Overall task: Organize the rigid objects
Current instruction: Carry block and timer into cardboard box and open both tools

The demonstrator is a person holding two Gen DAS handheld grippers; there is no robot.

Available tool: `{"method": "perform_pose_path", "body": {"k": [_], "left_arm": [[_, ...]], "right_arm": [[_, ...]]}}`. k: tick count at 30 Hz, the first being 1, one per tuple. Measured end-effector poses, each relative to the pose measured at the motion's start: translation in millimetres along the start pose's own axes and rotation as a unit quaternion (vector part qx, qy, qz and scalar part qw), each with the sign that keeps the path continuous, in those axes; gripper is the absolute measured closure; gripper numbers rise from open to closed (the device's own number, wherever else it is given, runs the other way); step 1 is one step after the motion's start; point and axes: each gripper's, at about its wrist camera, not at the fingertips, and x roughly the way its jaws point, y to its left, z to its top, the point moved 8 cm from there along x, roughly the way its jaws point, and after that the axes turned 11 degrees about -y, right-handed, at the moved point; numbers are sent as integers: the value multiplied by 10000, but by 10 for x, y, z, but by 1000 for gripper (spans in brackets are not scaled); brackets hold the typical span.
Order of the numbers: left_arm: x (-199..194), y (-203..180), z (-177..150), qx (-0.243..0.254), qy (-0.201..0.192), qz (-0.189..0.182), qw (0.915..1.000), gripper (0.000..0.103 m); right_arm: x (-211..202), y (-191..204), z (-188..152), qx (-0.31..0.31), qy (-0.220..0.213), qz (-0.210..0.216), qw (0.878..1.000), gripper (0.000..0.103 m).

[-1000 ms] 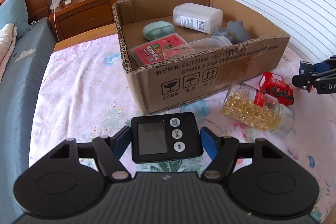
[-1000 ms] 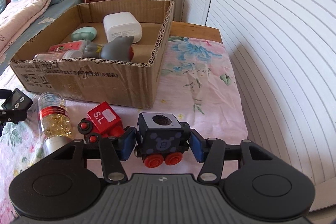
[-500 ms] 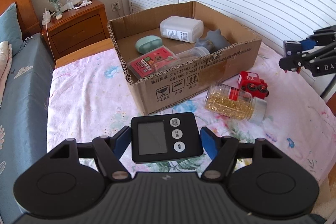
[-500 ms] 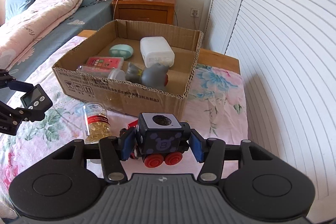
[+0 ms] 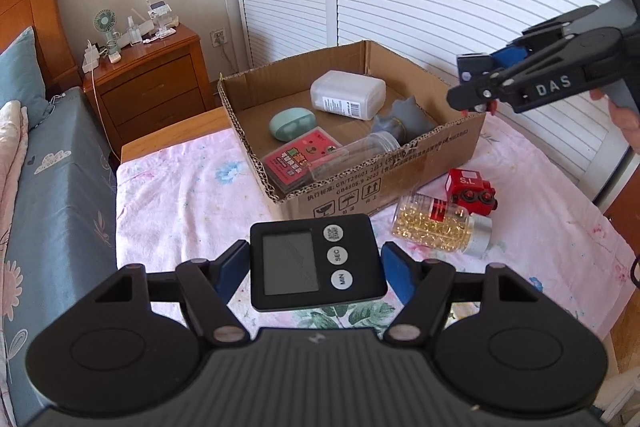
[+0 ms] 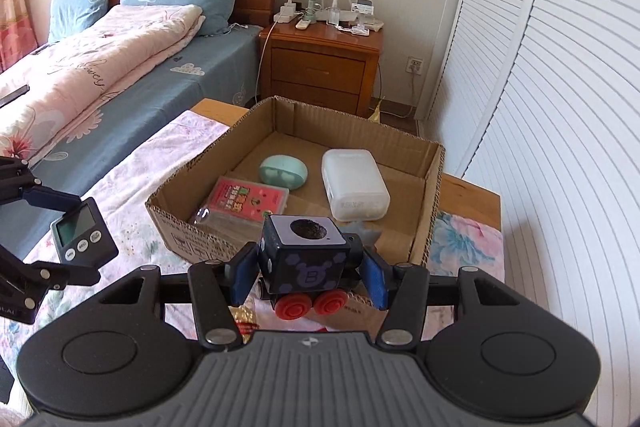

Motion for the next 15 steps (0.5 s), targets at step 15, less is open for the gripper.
{"method": "perform_pose_path", "body": {"k": [15], "left_arm": [[113, 200, 194, 125, -145, 127, 9997, 32]], "right_arm": [[833, -45, 395, 136, 114, -80, 9998, 13]]}}
